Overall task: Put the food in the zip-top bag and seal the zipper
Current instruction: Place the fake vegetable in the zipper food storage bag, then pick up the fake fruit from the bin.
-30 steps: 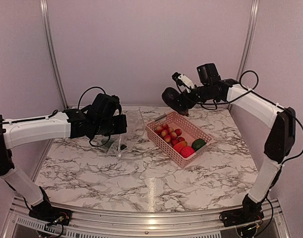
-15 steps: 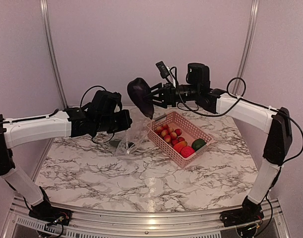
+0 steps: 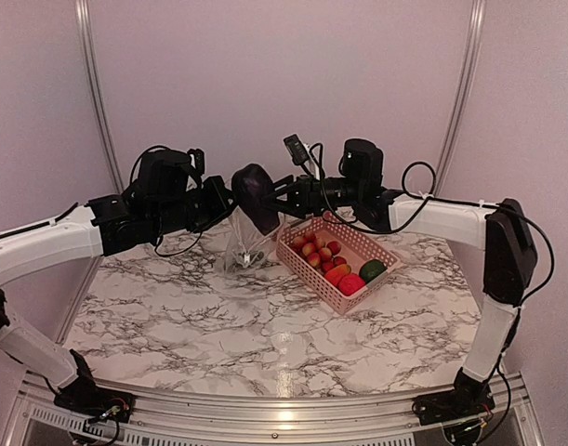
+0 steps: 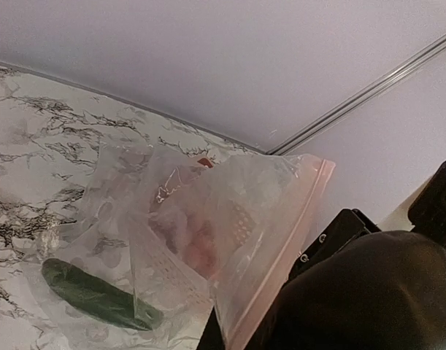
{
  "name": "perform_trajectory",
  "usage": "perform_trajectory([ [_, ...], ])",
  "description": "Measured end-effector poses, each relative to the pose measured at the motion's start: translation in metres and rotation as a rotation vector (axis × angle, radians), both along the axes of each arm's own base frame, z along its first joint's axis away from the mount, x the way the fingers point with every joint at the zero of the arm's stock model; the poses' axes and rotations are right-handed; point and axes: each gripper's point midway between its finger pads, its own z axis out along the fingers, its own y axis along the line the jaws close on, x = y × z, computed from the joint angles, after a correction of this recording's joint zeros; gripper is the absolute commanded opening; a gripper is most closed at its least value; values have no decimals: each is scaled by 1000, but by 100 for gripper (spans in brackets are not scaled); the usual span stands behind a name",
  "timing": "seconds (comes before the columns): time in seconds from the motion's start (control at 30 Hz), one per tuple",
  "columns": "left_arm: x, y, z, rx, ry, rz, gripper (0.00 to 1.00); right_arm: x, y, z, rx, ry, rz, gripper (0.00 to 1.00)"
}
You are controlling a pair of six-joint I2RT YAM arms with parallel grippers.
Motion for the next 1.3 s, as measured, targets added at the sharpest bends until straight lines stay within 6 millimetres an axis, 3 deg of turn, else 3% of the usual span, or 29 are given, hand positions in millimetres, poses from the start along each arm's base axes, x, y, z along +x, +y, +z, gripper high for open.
perform_trajectory([
  [0.1,-2,5,7,-26,-8,15,0,5,0,-10,-35,-21,-41,68],
  [0.23,0,9,0,-22,0,30,0,14,-3,-17,-92,-60,-117,83],
  [0.4,2,15,-16,5,19,49,0,27,-6,-1,-144,-136,-209,86],
  [0.57,3,22,-31,31,36,69,0,24,-14,22,-151,-205,-246,85],
  [0.77,12,40,-31,132,6,121,0,32,-24,26,-211,-271,-312,77],
  [0.9,20,65,-9,305,-57,175,0,51,-43,13,-281,-276,-383,71],
  [1.0,21,86,9,436,-92,211,0,79,-78,-3,-351,-256,-474,69],
  [1.13,14,109,19,564,-110,227,0,107,-119,-34,-470,-236,-572,65],
  [1.3,6,114,10,636,-91,181,0,98,-138,-86,-634,-218,-550,59],
])
